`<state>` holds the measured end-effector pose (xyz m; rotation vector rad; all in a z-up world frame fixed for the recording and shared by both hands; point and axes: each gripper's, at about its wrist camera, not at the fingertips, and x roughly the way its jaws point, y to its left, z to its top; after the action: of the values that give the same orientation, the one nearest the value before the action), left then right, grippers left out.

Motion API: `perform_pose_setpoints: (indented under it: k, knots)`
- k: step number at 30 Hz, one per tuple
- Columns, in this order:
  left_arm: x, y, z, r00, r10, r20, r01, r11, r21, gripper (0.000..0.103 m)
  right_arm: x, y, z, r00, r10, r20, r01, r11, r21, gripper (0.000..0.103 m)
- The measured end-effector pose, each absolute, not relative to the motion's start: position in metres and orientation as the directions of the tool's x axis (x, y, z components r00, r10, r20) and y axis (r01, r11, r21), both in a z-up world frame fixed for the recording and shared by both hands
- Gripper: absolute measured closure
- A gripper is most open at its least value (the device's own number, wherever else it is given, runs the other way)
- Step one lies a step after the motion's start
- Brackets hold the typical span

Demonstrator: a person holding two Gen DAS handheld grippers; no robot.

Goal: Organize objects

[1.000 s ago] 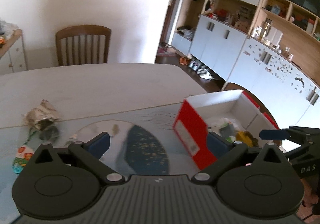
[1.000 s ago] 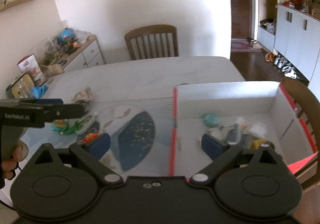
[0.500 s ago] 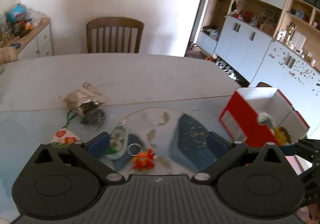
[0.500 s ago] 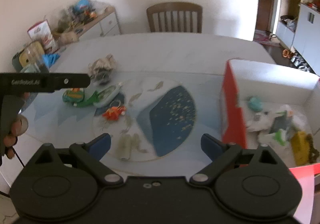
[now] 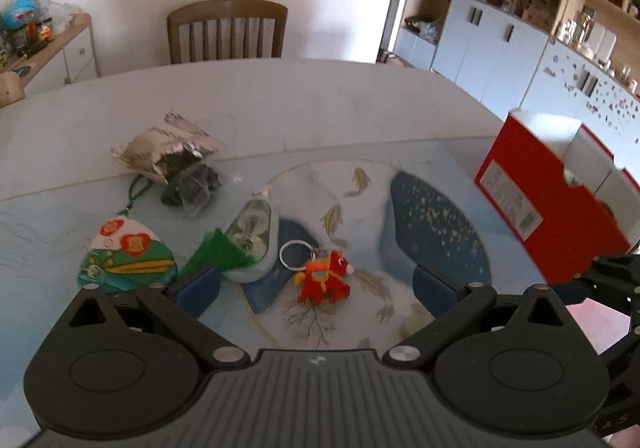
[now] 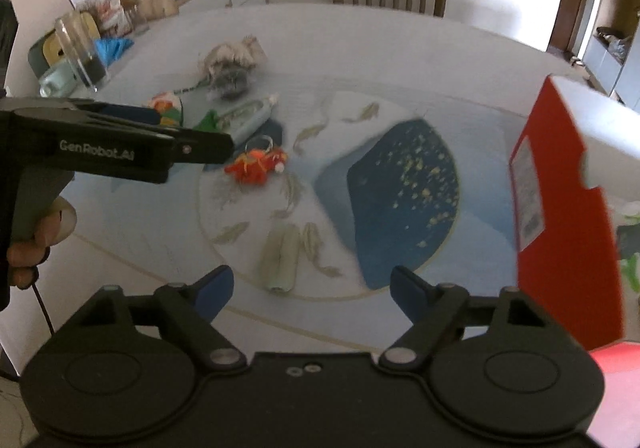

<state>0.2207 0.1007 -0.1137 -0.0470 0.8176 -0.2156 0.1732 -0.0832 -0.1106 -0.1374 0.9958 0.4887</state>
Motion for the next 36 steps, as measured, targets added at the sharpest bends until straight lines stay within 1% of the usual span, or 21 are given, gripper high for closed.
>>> perform_pose_setpoints:
  k: [1, 3, 7, 13, 17, 19, 21, 22, 24, 26, 27, 31, 32, 33, 34, 35, 36]
  knots:
    - [0.222, 0.100, -0.117, 0.658, -0.215, -0.721, 0.179, 0.976, -0.127, 0.000, 0.175, -0.082, -0.114, 0.441, 0.328, -0.835, -0.453, 0.885, 0.109, 0.021]
    - [0.224, 0.096, -0.123, 0.648, -0.238, -0.724, 0.205, 0.969, -0.135, 0.000, 0.178, -0.080, -0.119, 0.427, 0.333, -0.841, -0.450, 0.884, 0.121, 0.027]
    - [0.229, 0.088, -0.130, 0.641, -0.249, -0.726, 0.230, 0.965, -0.128, 0.000, 0.183, -0.075, -0.128, 0.410, 0.330, -0.850, -0.453, 0.883, 0.124, 0.031]
    - [0.238, 0.088, -0.140, 0.631, -0.229, -0.741, 0.199, 0.971, -0.131, 0.001, 0.187, -0.067, -0.136, 0.392, 0.324, -0.861, -0.471, 0.875, 0.115, 0.036]
    - [0.242, 0.087, -0.146, 0.617, -0.238, -0.750, 0.194, 0.970, -0.148, 0.002, 0.190, -0.063, -0.139, 0.393, 0.321, -0.862, -0.475, 0.873, 0.108, 0.045]
    - [0.244, 0.086, -0.148, 0.607, -0.248, -0.755, 0.194, 0.968, -0.162, 0.006, 0.191, -0.063, -0.139, 0.396, 0.320, -0.861, -0.480, 0.871, 0.103, 0.047]
    - [0.246, 0.084, -0.151, 0.592, -0.252, -0.766, 0.196, 0.966, -0.167, 0.015, 0.191, -0.063, -0.140, 0.400, 0.320, -0.859, -0.484, 0.869, 0.099, 0.049]
    - [0.247, 0.082, -0.152, 0.589, -0.250, -0.769, 0.196, 0.967, -0.164, 0.017, 0.191, -0.063, -0.140, 0.400, 0.322, -0.858, -0.487, 0.868, 0.099, 0.049]
    - [0.248, 0.081, -0.153, 0.585, -0.248, -0.772, 0.192, 0.967, -0.165, 0.022, 0.192, -0.062, -0.140, 0.397, 0.328, -0.857, -0.494, 0.864, 0.101, 0.053]
    - [0.250, 0.082, -0.155, 0.577, -0.246, -0.779, 0.182, 0.968, -0.171, 0.032, 0.192, -0.060, -0.140, 0.398, 0.328, -0.857, -0.503, 0.859, 0.096, 0.055]
    - [0.252, 0.082, -0.156, 0.575, -0.244, -0.781, 0.179, 0.969, -0.171, 0.035, 0.192, -0.059, -0.140, 0.398, 0.329, -0.856, -0.506, 0.858, 0.094, 0.056]
    - [0.254, 0.081, -0.156, 0.578, -0.234, -0.782, 0.177, 0.971, -0.160, 0.043, 0.192, -0.057, -0.140, 0.398, 0.334, -0.854, -0.515, 0.852, 0.094, 0.060]
    - [0.254, 0.081, -0.156, 0.579, -0.232, -0.782, 0.177, 0.971, -0.157, 0.048, 0.192, -0.056, -0.140, 0.397, 0.337, -0.854, -0.518, 0.850, 0.094, 0.062]
    - [0.254, 0.080, -0.156, 0.581, -0.226, -0.782, 0.176, 0.973, -0.150, 0.053, 0.191, -0.056, -0.140, 0.398, 0.336, -0.854, -0.521, 0.849, 0.092, 0.066]
    - [0.254, 0.080, -0.155, 0.582, -0.219, -0.783, 0.175, 0.974, -0.142, 0.054, 0.191, -0.056, -0.140, 0.400, 0.334, -0.854, -0.523, 0.848, 0.087, 0.067]
    - [0.254, 0.080, -0.155, 0.583, -0.214, -0.784, 0.176, 0.975, -0.136, 0.058, 0.191, -0.056, -0.140, 0.400, 0.335, -0.853, -0.525, 0.847, 0.086, 0.068]
    - [0.254, 0.079, -0.155, 0.584, -0.207, -0.785, 0.175, 0.976, -0.127, 0.064, 0.191, -0.056, -0.140, 0.398, 0.338, -0.853, -0.527, 0.845, 0.090, 0.071]
